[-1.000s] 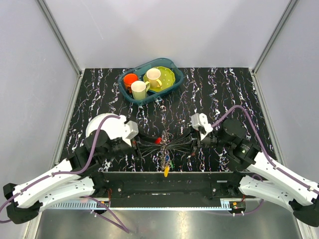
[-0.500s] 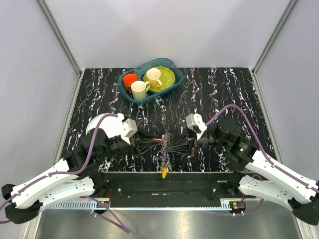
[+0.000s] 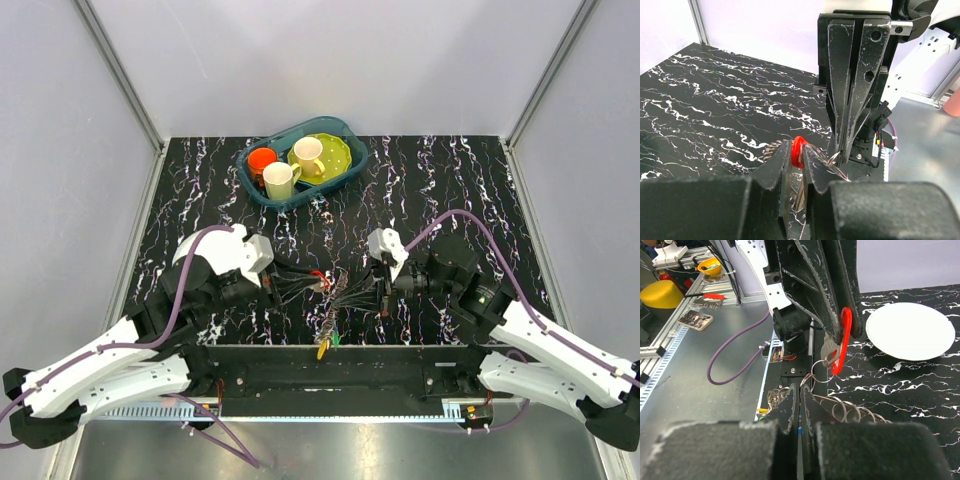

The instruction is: Remove the keys from the keyring

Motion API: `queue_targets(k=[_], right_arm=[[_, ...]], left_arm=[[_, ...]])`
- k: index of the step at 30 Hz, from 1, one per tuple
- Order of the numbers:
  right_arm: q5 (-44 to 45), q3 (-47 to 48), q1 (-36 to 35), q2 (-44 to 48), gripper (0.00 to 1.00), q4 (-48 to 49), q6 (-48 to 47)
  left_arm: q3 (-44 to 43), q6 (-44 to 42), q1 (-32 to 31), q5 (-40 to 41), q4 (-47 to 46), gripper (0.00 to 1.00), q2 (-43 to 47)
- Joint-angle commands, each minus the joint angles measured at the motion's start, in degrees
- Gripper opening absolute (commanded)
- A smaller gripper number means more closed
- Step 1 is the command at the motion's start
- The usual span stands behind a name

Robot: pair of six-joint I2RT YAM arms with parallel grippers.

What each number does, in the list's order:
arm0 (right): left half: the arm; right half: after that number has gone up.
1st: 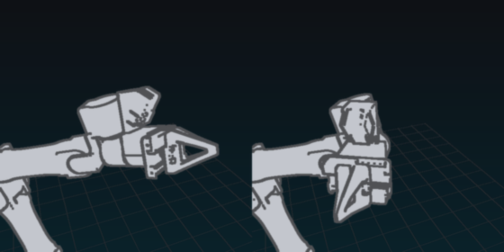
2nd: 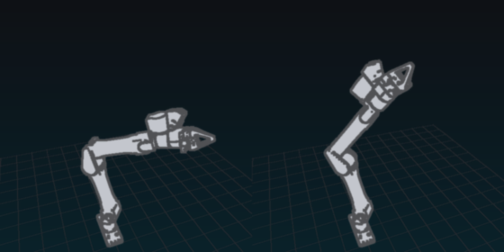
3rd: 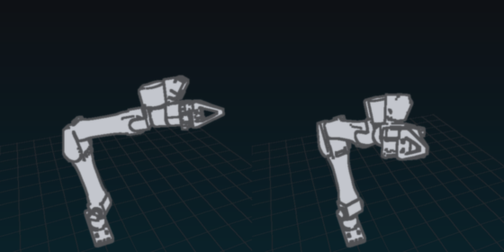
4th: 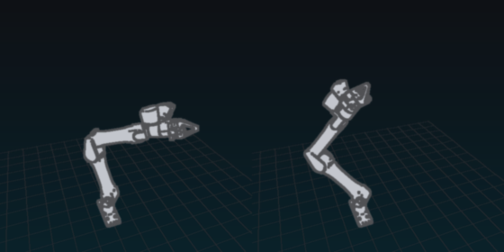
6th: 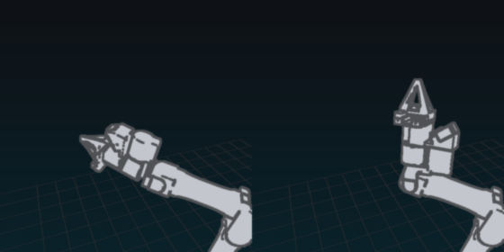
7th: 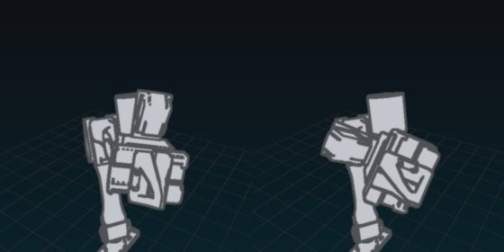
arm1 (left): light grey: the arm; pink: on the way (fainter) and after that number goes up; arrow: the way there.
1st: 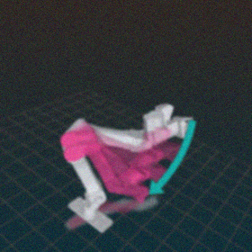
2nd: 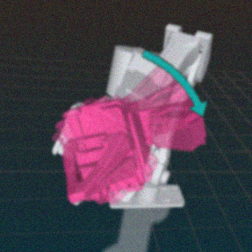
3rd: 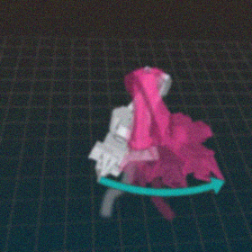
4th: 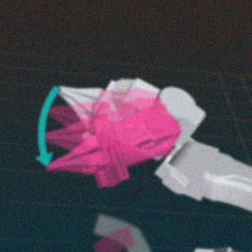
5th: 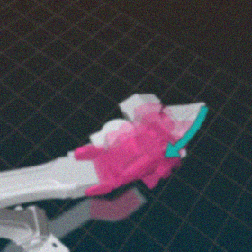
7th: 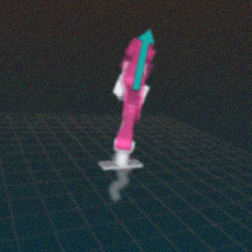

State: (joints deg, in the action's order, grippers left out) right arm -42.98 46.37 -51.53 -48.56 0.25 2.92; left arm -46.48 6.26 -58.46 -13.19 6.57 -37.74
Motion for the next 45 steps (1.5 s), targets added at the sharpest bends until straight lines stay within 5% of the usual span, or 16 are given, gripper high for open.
queue_targets(k=[1, 14, 23, 45], right_arm=[[-3.25, 0.74, -0.59, -0.49, 0.00, 4.38, 3.58], [-3.60, -8.22, -0.59, -4.79, 0.00, 24.87, 16.14], [-2.81, -19.47, -0.94, -9.10, 0.00, 54.05, 33.82], [9.49, -23.87, -1.38, -13.14, 0.00, 61.62, 29.60]], left_arm=[[-3.27, -0.81, 0.89, 3.79, -5.69, 0.00, -0.49], [-3.88, 1.56, 0.80, 2.46, -5.96, 0.00, -1.99], [-2.92, 1.55, 0.89, 5.73, -0.94, 0.00, -1.90], [-2.56, 14.13, 0.10, 3.87, -7.71, 0.00, -9.20]])
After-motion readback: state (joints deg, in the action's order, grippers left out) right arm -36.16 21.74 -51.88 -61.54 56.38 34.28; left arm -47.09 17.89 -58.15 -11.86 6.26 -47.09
